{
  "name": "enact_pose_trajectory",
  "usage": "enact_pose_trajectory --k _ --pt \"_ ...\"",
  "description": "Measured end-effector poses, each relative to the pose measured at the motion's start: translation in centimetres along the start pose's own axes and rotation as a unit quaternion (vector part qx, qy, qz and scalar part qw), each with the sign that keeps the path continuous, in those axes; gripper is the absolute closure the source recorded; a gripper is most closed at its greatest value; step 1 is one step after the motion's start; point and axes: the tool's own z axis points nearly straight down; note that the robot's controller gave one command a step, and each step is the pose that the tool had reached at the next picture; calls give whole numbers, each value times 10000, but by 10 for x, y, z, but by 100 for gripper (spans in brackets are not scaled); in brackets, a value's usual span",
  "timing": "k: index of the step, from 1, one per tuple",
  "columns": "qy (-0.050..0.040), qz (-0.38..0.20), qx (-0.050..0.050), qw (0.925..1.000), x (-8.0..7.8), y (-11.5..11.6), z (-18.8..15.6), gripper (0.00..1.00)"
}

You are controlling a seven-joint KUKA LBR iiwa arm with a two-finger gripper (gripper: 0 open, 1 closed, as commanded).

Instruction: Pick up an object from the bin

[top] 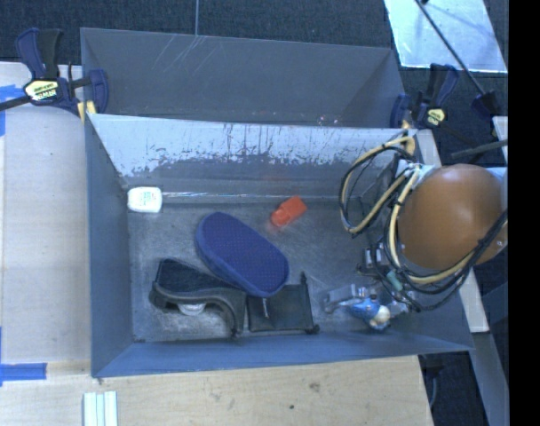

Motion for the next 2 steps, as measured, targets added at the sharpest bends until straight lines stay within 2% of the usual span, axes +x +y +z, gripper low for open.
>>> enact_pose_trajectory --k 1,2 --pt "3 13 -1 10000 1 0 0 100" --pt "6 -123 49 9999 -5 -10 -114 100"
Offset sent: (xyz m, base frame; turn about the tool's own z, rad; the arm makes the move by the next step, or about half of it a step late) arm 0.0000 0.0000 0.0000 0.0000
